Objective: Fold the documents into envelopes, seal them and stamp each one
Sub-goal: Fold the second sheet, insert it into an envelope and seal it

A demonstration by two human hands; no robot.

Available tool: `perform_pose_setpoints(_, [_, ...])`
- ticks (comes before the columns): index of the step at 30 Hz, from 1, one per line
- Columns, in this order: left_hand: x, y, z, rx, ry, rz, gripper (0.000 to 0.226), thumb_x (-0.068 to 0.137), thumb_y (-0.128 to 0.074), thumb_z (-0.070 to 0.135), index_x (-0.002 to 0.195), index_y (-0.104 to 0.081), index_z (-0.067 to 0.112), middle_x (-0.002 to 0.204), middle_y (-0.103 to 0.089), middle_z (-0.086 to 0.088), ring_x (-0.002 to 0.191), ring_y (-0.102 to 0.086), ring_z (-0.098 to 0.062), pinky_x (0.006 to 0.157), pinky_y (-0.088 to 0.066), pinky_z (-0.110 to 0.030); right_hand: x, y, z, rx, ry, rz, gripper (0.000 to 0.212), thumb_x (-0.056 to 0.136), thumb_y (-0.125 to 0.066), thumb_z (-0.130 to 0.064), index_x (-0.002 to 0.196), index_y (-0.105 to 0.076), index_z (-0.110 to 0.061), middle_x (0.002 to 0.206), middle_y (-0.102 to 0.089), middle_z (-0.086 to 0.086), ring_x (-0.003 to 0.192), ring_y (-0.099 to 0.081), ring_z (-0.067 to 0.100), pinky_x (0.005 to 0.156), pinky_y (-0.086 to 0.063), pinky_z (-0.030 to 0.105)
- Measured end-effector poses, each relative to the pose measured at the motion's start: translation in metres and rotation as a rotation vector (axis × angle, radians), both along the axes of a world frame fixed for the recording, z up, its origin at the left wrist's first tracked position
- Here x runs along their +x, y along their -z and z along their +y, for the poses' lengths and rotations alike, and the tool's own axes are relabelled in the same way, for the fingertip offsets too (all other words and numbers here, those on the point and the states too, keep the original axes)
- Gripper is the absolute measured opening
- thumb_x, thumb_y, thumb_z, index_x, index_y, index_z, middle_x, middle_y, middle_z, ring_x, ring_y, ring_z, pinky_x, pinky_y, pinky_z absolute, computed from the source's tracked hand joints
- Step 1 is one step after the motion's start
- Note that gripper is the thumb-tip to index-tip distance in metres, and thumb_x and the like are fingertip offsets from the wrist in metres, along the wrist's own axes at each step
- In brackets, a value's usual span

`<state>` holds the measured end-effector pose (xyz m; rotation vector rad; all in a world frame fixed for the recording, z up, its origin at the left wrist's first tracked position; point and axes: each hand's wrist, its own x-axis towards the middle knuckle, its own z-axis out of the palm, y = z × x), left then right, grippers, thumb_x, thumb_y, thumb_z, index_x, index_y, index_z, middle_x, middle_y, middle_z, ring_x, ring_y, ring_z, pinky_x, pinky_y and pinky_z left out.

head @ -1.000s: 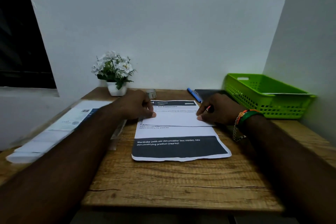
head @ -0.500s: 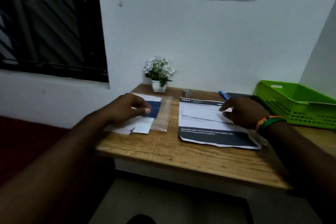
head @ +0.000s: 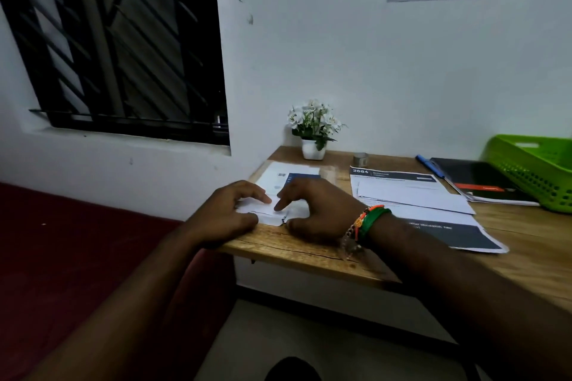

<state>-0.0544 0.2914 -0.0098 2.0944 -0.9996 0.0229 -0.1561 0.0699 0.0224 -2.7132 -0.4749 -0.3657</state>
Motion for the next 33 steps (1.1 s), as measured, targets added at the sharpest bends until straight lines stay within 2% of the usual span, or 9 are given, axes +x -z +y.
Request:
perform_pose_setpoints(4, [0.000,0.001,0.002,-0.057,-0.005,0.046,0.039,0.068,-0.064,0.026,0.104,-0.075,0.038,0.126,-0.061,0.022,0.118,-0.056,-0.005,0.093,-0.049,-0.028,0.004,0.002,0.004,0.032,0.046,0.047,0.034,0.076,-0.071,-0.031,0.110,-0.072,-0.034,0.123,-0.062,-0.010,0.114,-0.057,0.006,0.093,-0.054,0.038])
perform_pose_setpoints(10, [0.001,0.002,0.001,-0.060,-0.024,0.046,0.039,0.071,-0.074,0.016,0.104,-0.075,0.038,0.124,-0.062,0.022,0.118,-0.056,-0.002,0.098,-0.050,-0.029,0.008,0.000,0.004,-0.009,0.053,0.054,0.031,0.081,-0.071,-0.030,0.112,-0.072,-0.033,0.118,-0.065,-0.006,0.107,-0.061,0.007,0.088,-0.057,0.036])
perform_pose_setpoints(18, [0.002,0.005,0.000,-0.114,-0.035,-0.025,0.033,0.074,-0.075,0.017,0.100,-0.075,0.038,0.121,-0.063,0.021,0.121,-0.056,-0.005,0.099,-0.050,-0.028,0.007,-0.002,0.004,0.008,0.031,0.049,0.026,0.088,-0.070,-0.026,0.114,-0.074,-0.026,0.117,-0.068,-0.006,0.104,-0.062,0.004,0.087,-0.055,0.025])
perform_pose_setpoints(22, [0.002,0.004,0.001,-0.131,-0.047,-0.023,0.031,0.074,-0.073,0.021,0.099,-0.075,0.038,0.122,-0.064,0.020,0.120,-0.056,-0.007,0.095,-0.050,-0.028,0.011,-0.002,0.002,0.042,0.037,0.062,0.021,0.091,-0.066,-0.023,0.110,-0.076,-0.026,0.110,-0.069,-0.013,0.098,-0.063,0.000,0.086,-0.053,0.021])
perform_pose_setpoints(25, [0.001,0.003,0.002,-0.143,-0.056,-0.016,0.029,0.076,-0.073,0.020,0.098,-0.076,0.038,0.122,-0.064,0.020,0.118,-0.056,-0.006,0.092,-0.050,-0.029,0.013,0.000,0.003,0.078,0.050,0.040,0.017,0.094,-0.064,-0.020,0.105,-0.077,-0.023,0.100,-0.068,-0.018,0.090,-0.061,-0.005,0.088,-0.052,0.020])
perform_pose_setpoints(29, [-0.001,0.002,0.000,-0.178,-0.079,-0.032,0.024,0.082,-0.074,0.016,0.097,-0.076,0.035,0.119,-0.065,0.019,0.117,-0.057,-0.005,0.097,-0.050,-0.031,0.015,0.003,0.005,0.077,0.102,-0.038,0.015,0.096,-0.061,-0.023,0.103,-0.074,-0.023,0.100,-0.072,-0.008,0.090,-0.061,0.003,0.081,-0.050,0.024])
perform_pose_setpoints(33, [-0.003,0.000,0.000,-0.228,-0.083,-0.036,0.019,0.087,-0.073,0.015,0.095,-0.076,0.033,0.116,-0.067,0.014,0.117,-0.058,-0.007,0.098,-0.052,-0.033,0.017,0.004,0.009,0.101,0.145,-0.130,0.014,0.097,-0.058,-0.025,0.104,-0.070,-0.023,0.100,-0.070,-0.007,0.089,-0.059,0.005,0.075,-0.047,0.025])
